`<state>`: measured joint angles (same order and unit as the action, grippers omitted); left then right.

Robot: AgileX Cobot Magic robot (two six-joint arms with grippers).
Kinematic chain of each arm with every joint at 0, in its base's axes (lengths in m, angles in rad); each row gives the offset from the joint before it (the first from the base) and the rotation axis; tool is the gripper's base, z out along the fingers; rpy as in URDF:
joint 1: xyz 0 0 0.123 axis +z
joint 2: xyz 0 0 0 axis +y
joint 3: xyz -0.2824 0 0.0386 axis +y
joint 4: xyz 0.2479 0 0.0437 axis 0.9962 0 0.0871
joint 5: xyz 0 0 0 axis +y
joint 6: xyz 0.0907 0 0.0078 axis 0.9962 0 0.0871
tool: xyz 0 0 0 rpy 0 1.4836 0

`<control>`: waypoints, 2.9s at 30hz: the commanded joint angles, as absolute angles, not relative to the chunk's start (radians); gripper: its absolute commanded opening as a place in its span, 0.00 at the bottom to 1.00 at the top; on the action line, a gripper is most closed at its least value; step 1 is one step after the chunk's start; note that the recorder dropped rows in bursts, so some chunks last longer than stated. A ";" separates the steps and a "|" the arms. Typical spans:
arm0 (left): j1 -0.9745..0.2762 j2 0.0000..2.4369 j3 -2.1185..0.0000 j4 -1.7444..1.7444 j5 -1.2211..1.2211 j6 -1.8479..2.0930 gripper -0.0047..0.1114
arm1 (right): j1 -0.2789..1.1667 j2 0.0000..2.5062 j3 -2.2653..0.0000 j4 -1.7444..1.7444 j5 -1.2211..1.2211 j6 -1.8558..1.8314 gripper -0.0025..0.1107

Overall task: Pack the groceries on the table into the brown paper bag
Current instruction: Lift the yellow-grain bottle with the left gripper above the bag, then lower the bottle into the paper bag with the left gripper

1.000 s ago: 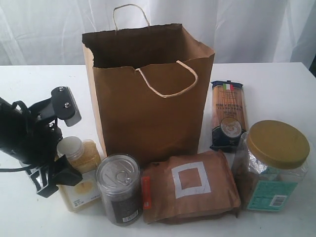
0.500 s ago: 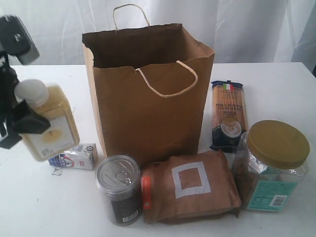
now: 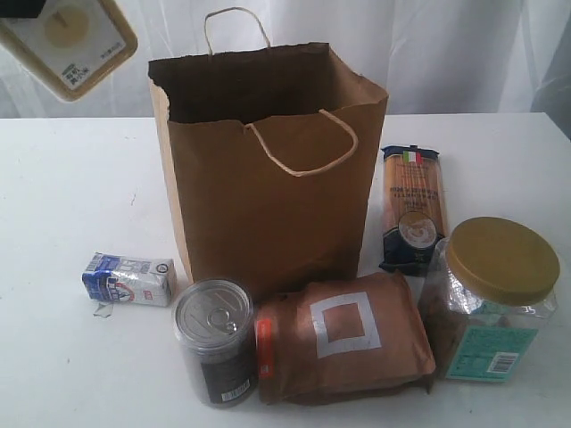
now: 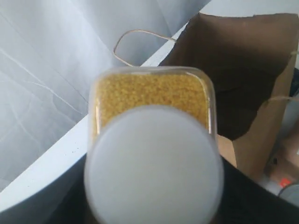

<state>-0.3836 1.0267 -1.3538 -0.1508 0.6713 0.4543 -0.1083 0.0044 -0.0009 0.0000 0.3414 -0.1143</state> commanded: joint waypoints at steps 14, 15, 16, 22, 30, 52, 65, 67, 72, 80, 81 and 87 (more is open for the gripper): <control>-0.241 1.095 -1.372 -0.271 0.462 -0.108 0.04 | -0.109 0.000 0.000 0.000 0.336 -0.117 0.02; -0.237 1.098 -1.372 -0.335 0.459 -0.079 0.04 | -0.109 0.000 0.000 0.000 0.336 -0.117 0.02; -0.232 1.108 -1.372 -0.459 0.443 0.011 0.04 | -0.109 0.000 0.000 0.000 0.336 -0.117 0.02; -0.232 1.170 -1.372 -0.718 0.427 0.156 0.04 | -0.109 0.000 0.000 0.000 0.336 -0.117 0.02; -0.232 1.268 -1.372 -0.896 0.432 0.281 0.04 | -0.109 0.000 0.000 0.000 0.336 -0.117 0.02; -0.232 1.377 -1.374 -1.076 0.623 0.675 0.04 | -0.109 0.000 0.000 0.000 0.336 -0.117 0.02; -0.232 1.392 -1.375 -1.076 0.665 0.865 0.04 | -0.109 0.000 0.000 0.000 0.336 -0.117 0.02; -0.234 1.403 -1.375 -1.097 0.674 0.888 0.04 | -0.109 0.000 0.000 0.000 0.336 -0.117 0.02; -0.257 1.430 -1.400 -1.119 0.685 0.977 0.04 | -0.109 0.000 0.000 0.000 0.336 -0.117 0.02; -0.306 1.473 -1.455 -0.976 0.695 1.005 0.04 | -0.109 0.000 0.000 0.000 0.336 -0.117 0.02; -0.306 1.474 -1.455 -0.976 0.695 1.005 0.04 | -0.109 0.000 0.000 0.000 0.336 -0.117 0.02; -0.306 1.478 -1.455 -0.944 0.658 1.047 0.04 | -0.109 0.000 0.000 0.000 0.336 -0.117 0.02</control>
